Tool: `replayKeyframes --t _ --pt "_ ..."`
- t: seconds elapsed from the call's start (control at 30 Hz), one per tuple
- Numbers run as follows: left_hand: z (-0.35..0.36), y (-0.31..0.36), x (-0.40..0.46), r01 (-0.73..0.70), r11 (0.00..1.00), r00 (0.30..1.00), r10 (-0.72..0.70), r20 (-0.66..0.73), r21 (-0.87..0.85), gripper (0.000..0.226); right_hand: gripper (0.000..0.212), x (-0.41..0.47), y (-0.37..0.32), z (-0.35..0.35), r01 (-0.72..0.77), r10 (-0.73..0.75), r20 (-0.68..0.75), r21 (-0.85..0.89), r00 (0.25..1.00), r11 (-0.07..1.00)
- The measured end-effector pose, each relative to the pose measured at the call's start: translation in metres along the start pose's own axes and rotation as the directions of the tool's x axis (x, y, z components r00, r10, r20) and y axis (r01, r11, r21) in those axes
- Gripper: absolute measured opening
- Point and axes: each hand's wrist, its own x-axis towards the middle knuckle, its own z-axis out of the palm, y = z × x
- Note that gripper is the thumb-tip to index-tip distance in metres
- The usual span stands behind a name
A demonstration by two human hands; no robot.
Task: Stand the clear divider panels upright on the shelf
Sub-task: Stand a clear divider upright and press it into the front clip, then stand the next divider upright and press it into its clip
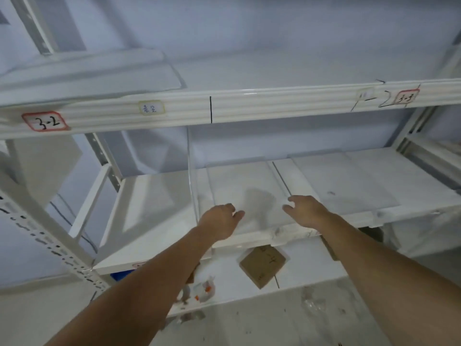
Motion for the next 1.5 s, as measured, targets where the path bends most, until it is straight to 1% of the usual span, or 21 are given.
replayKeyframes --t 0.1,0.2,0.33,0.43,0.6,0.73,0.9,0.97,1.07,1.17,1.27,1.33,1.43,1.5 --pt "-0.016 -0.005 0.018 0.039 0.998 0.999 -0.038 -0.020 0.047 0.065 0.062 -0.002 -0.007 -0.026 0.007 -0.009 -0.045 -0.033 0.999 0.999" --pt "-0.015 -0.010 0.025 0.046 0.997 0.999 -0.045 -0.012 0.061 0.068 0.061 -0.005 -0.017 -0.031 0.015 -0.017 -0.062 -0.031 0.998 0.999" --pt "-0.004 -0.010 0.027 0.060 0.996 0.998 -0.062 0.027 0.067 0.068 0.064 -0.008 -0.021 -0.023 0.018 -0.019 -0.025 -0.034 1.000 0.999" --pt "0.003 -0.015 0.032 0.075 0.991 0.995 -0.081 0.056 0.107 0.070 0.064 -0.005 -0.018 -0.017 0.013 -0.013 -0.018 -0.042 1.000 0.999" --pt "0.013 -0.016 0.038 0.152 0.986 0.986 -0.156 0.064 0.070 0.069 0.064 0.011 -0.001 -0.012 0.028 -0.028 0.016 -0.033 0.999 0.999" --pt "0.028 -0.011 0.053 0.238 0.970 0.968 -0.241 0.076 0.046 0.070 0.065 0.035 0.023 -0.008 0.056 -0.055 0.070 -0.018 0.996 0.998" --pt "0.059 0.012 0.064 0.382 0.921 0.922 -0.373 0.104 -0.082 0.075 0.062 0.066 0.059 -0.010 0.144 -0.129 0.171 -0.076 0.977 0.987" --pt "0.072 0.020 0.069 0.452 0.880 0.892 -0.439 0.110 -0.149 0.078 0.056 0.077 0.072 -0.011 0.182 -0.157 0.219 -0.101 0.963 0.978" --pt "0.089 0.032 0.071 0.543 0.805 0.839 -0.534 0.105 -0.238 0.072 0.055 0.093 0.090 -0.005 0.223 -0.186 0.283 -0.104 0.941 0.969" --pt "0.100 0.041 0.065 0.575 0.773 0.812 -0.579 0.072 -0.268 0.070 0.055 0.103 0.098 0.010 0.277 -0.212 0.358 -0.139 0.909 0.951" --pt "0.109 0.043 0.067 0.610 0.739 0.781 -0.623 0.055 -0.287 0.081 0.047 0.116 0.100 0.026 0.323 -0.228 0.417 -0.173 0.880 0.930" --pt "0.114 0.036 0.065 0.628 0.717 0.762 -0.645 0.055 -0.302 0.085 0.044 0.117 0.098 0.036 0.337 -0.236 0.419 -0.186 0.877 0.923" --pt "0.116 0.035 0.063 0.623 0.698 0.752 -0.658 0.025 -0.353 0.081 0.039 0.111 0.094 0.042 0.307 -0.226 0.382 -0.164 0.896 0.938" --pt "0.114 0.036 0.066 0.630 0.647 0.715 -0.699 -0.003 -0.429 0.076 0.037 0.112 0.096 0.046 0.253 -0.187 0.380 -0.132 0.906 0.958"
